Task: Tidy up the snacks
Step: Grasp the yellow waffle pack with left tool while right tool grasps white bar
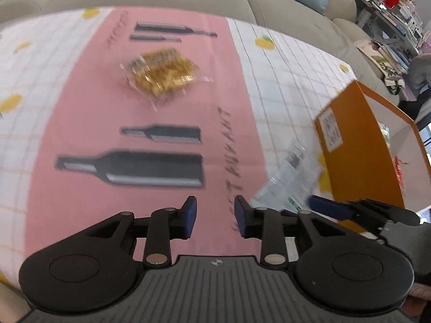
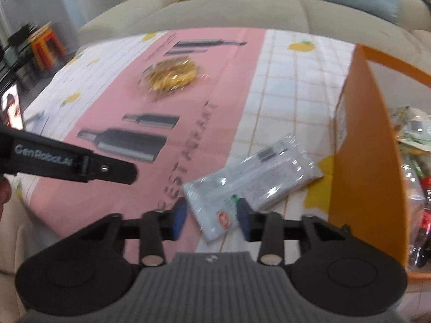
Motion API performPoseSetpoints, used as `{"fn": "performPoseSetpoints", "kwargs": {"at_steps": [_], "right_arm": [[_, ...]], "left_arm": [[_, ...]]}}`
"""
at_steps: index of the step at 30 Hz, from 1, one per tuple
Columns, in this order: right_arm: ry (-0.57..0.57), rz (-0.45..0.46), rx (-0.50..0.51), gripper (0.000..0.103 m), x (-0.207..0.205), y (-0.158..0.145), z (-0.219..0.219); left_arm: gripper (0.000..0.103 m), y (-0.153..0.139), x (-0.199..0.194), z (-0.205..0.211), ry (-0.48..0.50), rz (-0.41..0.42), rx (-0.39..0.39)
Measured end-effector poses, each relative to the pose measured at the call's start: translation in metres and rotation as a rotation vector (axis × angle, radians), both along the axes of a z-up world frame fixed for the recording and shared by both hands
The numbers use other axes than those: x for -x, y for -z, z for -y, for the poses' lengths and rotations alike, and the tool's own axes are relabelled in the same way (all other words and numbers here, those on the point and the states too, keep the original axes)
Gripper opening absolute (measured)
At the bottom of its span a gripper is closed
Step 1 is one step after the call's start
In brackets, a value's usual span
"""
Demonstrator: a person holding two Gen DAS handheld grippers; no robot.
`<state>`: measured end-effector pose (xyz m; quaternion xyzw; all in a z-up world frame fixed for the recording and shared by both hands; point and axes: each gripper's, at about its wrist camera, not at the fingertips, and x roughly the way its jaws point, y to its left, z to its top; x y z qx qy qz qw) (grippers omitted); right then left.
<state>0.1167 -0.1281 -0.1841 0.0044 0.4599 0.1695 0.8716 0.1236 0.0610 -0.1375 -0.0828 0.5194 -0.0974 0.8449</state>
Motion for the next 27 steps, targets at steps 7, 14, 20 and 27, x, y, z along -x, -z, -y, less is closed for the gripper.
{"fn": "performPoseSetpoints", "kwargs": {"at_steps": [7,14,20,27], "right_arm": [[0.249,-0.174,-0.008,0.074,-0.038,0.011,0.004],[0.289,-0.197,-0.028,0.075,-0.068,0.018,-0.01],[0.245,-0.148,0.048,0.067,-0.1,0.017,-0.032],[0.216,-0.15,0.075,0.069,-0.123,0.015,-0.044]], "left_arm": [[0.054,-0.002,-0.031,-0.017,0.001,0.08,-0.095],[0.069,-0.002,-0.071,-0.029,0.074,0.175,-0.17],[0.084,0.001,-0.102,-0.021,0.256,0.252,-0.26],[0.089,0.008,-0.136,-0.008,0.475,0.271,-0.343]]}}
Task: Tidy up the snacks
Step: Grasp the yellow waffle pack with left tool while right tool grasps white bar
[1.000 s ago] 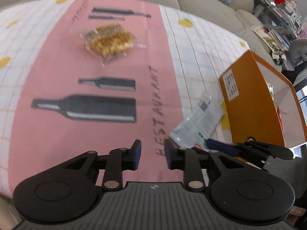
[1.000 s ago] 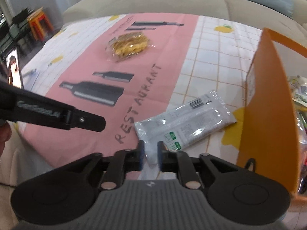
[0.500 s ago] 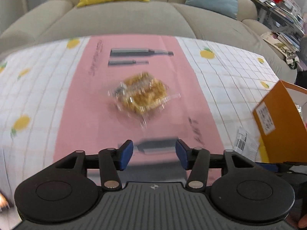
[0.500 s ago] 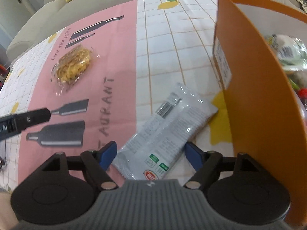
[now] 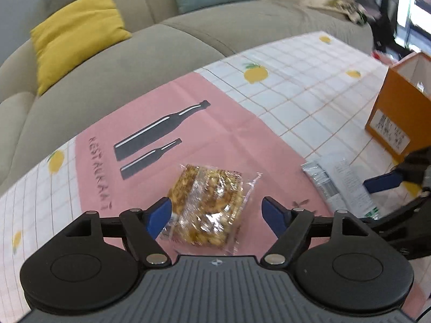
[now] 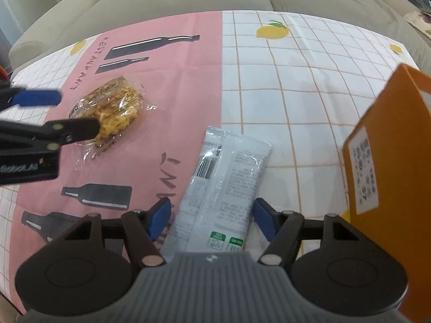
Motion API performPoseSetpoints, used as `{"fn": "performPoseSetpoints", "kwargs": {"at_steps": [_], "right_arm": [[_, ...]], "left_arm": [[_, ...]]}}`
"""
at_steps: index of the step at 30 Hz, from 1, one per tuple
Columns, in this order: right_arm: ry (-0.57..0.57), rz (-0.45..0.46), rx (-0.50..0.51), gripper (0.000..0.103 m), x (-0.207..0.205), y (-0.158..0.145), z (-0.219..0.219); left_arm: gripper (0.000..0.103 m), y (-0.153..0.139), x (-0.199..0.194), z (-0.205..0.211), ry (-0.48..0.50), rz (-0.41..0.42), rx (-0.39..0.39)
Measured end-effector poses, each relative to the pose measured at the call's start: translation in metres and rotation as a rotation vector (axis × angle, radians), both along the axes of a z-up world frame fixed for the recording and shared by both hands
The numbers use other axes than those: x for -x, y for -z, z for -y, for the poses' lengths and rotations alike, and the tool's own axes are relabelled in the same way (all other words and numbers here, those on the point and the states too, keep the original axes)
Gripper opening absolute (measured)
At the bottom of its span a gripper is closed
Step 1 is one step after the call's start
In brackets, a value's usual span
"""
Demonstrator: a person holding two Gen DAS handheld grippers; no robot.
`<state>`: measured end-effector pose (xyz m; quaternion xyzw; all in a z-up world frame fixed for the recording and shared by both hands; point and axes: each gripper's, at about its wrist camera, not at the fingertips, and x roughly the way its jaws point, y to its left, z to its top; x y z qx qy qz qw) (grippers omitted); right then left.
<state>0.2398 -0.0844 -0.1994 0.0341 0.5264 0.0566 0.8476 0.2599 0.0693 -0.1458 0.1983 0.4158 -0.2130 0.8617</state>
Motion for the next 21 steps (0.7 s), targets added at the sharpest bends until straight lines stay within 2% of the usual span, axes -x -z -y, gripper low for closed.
{"fn": "performPoseSetpoints", "kwargs": {"at_steps": [5,8,12,15,17,19,21], "right_arm": [[-0.032,0.001,-0.018,0.076,-0.001,0.002,-0.001],[-0.043,0.002,-0.021,0.077,-0.001,0.002,-0.001],[-0.054,0.007,-0.018,0.077,0.001,0.002,-0.001],[-0.07,0.017,-0.006,0.074,0.005,0.002,-0.002],[-0.084,0.031,0.023,0.067,0.008,0.001,-0.004],[-0.115,0.047,0.053,0.063,0.013,0.001,-0.005],[-0.139,0.06,0.071,0.062,0.019,0.002,-0.004]], "left_arm": [[0.09,0.015,-0.029,-0.007,0.033,-0.077,-0.054],[0.092,0.022,-0.036,-0.008,0.064,-0.11,-0.035],[0.097,0.028,-0.04,-0.002,0.054,-0.116,-0.03],[0.097,0.034,-0.035,0.006,0.039,-0.101,-0.07],[0.094,0.037,-0.029,0.012,0.008,-0.095,-0.125],[0.087,0.035,-0.022,0.016,-0.064,-0.095,-0.142],[0.084,0.032,-0.013,0.022,-0.158,-0.116,-0.174]]}}
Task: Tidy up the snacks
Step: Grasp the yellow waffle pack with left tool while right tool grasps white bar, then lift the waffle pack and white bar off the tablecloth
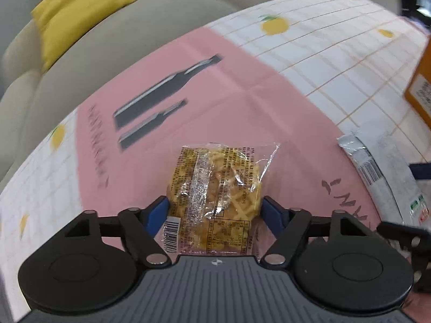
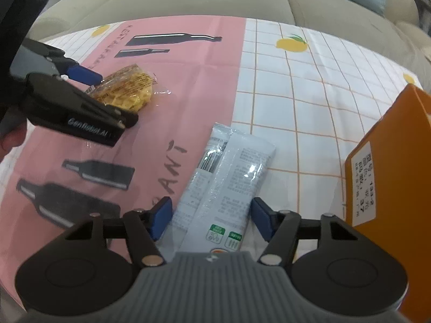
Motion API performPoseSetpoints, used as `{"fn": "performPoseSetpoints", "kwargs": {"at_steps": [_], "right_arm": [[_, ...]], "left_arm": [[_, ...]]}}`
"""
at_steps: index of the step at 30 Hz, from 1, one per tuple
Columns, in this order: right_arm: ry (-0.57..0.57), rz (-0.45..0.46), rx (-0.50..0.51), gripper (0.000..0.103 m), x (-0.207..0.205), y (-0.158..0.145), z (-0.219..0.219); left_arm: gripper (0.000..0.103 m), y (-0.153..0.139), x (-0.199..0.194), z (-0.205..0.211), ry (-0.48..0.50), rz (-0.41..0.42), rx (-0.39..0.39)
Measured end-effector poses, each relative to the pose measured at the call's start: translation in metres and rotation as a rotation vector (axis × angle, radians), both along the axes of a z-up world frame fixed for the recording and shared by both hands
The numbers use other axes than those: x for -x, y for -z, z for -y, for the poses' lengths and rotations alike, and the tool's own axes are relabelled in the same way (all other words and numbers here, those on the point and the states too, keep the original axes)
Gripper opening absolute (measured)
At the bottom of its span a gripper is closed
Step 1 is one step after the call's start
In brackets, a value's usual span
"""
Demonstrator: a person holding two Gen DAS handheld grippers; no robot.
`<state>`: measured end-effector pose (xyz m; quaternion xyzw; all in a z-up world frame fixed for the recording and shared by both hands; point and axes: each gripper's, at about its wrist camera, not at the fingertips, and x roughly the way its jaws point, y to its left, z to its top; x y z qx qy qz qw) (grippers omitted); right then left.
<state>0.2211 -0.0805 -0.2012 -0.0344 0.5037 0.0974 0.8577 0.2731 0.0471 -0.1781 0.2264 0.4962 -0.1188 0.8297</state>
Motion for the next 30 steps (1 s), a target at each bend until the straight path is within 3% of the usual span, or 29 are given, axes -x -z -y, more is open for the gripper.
{"fn": "performPoseSetpoints", "kwargs": {"at_steps": [5,9,17,22,24,27,30], "right_arm": [[-0.05,0.012,0.021,0.061,0.017,0.001,0.006],[-0.108,-0.006,0.02,0.061,0.03,-0.001,0.011],[-0.185,-0.023,0.027,0.062,0.065,-0.002,0.02],[-0.187,-0.002,0.014,0.066,0.082,-0.001,0.027],[-0.187,-0.003,0.01,0.07,0.083,0.0,0.027],[-0.162,-0.01,-0.02,0.072,0.084,-0.001,0.03],[-0.139,-0.012,-0.058,0.074,0.085,-0.001,0.034]], "left_arm": [[0.084,-0.003,0.027,0.004,-0.26,-0.079,0.004],[0.084,-0.006,0.056,0.011,-0.339,-0.111,0.012],[0.086,-0.01,0.106,0.025,-0.374,-0.171,0.058],[0.09,-0.01,0.124,0.028,-0.34,-0.111,0.069],[0.091,-0.014,0.131,0.021,-0.335,-0.078,0.143],[0.092,-0.023,0.136,0.0,-0.358,-0.056,0.32],[0.097,-0.027,0.138,-0.02,-0.407,-0.038,0.417]]}}
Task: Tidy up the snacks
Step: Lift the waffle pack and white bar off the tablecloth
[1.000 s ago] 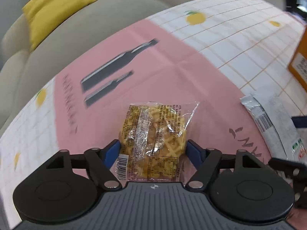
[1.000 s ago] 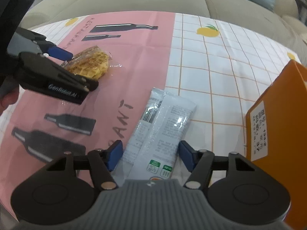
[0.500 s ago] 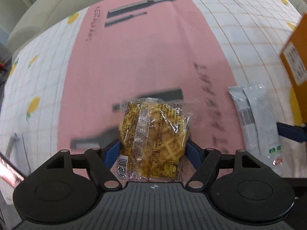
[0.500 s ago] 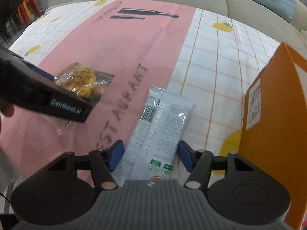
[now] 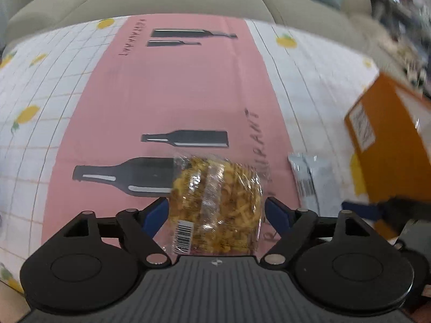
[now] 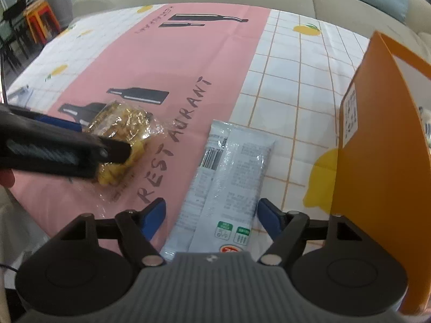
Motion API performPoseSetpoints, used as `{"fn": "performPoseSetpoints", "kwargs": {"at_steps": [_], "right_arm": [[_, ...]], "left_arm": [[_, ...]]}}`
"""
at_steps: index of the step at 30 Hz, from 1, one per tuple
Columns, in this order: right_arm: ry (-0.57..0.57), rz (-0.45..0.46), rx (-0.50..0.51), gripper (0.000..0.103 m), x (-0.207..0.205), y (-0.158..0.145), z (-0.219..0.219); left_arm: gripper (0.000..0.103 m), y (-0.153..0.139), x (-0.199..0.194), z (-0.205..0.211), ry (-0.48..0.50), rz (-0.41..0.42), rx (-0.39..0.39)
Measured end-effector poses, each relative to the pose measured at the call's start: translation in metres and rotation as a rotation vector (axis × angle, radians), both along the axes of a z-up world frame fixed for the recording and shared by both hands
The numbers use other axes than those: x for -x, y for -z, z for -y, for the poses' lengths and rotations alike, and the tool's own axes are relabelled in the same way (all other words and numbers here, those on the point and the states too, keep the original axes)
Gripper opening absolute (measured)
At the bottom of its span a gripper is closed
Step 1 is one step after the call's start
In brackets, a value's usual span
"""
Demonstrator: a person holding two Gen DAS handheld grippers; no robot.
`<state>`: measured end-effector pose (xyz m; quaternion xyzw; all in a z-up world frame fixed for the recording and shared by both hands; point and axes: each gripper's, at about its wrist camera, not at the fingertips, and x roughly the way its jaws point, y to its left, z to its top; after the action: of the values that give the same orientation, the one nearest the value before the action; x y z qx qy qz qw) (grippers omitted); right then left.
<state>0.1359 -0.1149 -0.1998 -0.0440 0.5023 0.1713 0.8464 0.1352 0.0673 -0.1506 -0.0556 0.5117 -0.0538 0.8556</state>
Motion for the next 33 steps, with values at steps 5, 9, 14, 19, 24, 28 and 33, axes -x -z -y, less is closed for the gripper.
{"fn": "performPoseSetpoints", "kwargs": {"at_steps": [5,9,14,19,24,28,33], "right_arm": [[0.017,0.004,-0.017,0.074,-0.003,0.0,0.003],[0.035,0.005,-0.033,0.074,-0.004,0.0,0.005],[0.049,0.011,-0.031,0.074,-0.005,0.0,0.005],[0.056,0.03,0.01,0.074,-0.005,0.002,0.003],[0.082,0.037,0.01,0.077,-0.004,0.003,0.002],[0.057,0.069,0.054,0.08,0.001,0.006,-0.007],[0.063,0.098,0.05,0.085,0.004,0.008,-0.005]], "left_arm": [[0.103,-0.005,0.0,-0.016,-0.084,0.046,0.07],[0.103,-0.01,-0.002,-0.013,-0.048,0.085,0.038],[0.103,0.002,-0.003,-0.001,0.055,0.077,-0.026],[0.103,0.014,-0.002,0.008,0.11,0.06,-0.071],[0.103,0.027,0.002,0.02,0.151,0.055,-0.121],[0.103,0.039,0.001,0.02,0.145,0.021,-0.134],[0.103,0.041,0.003,0.02,0.142,0.049,-0.152]]}}
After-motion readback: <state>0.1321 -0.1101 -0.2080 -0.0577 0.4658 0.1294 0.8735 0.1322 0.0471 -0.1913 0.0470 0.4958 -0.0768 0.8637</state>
